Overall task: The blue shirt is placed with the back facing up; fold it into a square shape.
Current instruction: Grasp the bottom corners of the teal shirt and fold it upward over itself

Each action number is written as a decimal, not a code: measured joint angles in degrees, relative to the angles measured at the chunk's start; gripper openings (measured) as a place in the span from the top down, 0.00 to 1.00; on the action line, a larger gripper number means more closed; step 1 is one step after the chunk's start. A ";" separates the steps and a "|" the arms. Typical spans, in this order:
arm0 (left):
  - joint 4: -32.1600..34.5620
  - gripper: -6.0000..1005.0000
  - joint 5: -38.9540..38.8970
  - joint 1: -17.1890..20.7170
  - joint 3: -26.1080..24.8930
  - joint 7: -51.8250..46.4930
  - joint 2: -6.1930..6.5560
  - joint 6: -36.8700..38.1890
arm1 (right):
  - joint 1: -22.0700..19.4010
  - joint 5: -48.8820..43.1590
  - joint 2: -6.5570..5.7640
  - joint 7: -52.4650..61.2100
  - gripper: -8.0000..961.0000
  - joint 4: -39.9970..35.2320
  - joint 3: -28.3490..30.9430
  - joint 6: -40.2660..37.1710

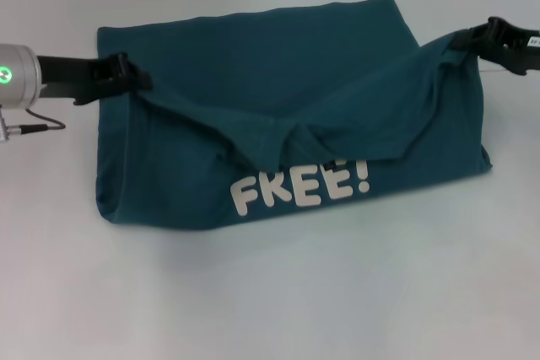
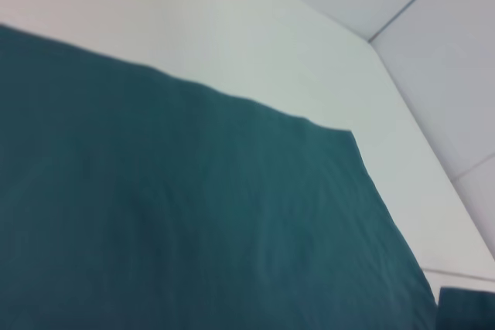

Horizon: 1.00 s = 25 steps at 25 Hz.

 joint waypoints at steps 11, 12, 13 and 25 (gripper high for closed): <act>-4.68 0.98 0.30 -1.43 6.87 2.85 -1.97 -12.66 | 0.86 -1.11 0.34 -0.57 0.95 6.78 -10.34 17.30; -5.09 0.98 0.30 -1.43 8.09 2.86 -2.33 -14.47 | 1.05 -1.11 0.55 -0.78 0.95 7.51 -11.58 19.43; -5.37 0.98 0.30 -1.43 9.01 2.86 -2.60 -15.87 | 1.31 -1.11 0.88 -1.09 0.95 8.18 -12.96 21.53; -1.47 0.98 -0.11 -0.99 10.77 1.68 -4.40 -19.40 | 3.97 -0.42 2.33 -2.17 0.95 5.24 -19.37 27.10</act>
